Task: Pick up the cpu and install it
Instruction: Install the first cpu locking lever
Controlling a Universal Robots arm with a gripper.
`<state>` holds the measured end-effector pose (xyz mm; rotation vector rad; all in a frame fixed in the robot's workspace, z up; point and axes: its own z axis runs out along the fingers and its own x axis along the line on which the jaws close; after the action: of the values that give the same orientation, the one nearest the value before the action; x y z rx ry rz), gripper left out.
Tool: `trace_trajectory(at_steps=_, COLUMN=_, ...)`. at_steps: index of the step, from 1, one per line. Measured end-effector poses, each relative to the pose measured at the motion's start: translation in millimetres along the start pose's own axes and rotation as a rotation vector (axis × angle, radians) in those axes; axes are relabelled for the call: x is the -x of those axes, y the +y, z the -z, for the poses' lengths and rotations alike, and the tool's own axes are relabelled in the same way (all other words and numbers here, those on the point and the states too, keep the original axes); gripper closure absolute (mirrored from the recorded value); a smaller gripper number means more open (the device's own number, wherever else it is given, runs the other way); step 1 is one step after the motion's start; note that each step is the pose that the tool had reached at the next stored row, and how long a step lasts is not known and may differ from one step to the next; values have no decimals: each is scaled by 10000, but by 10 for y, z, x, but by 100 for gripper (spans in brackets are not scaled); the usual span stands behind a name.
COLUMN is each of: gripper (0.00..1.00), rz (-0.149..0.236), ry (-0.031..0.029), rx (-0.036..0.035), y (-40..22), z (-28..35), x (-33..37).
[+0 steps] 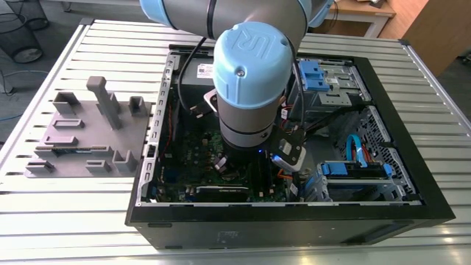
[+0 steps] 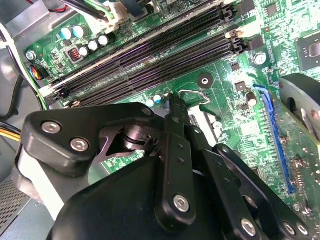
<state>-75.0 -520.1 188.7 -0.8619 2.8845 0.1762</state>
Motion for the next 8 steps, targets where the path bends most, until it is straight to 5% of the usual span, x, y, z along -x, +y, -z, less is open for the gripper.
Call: trace_trajectory(at_steps=8, gripper=89, rz=0, ry=0, rx=-1, y=-21, z=7, x=-14)
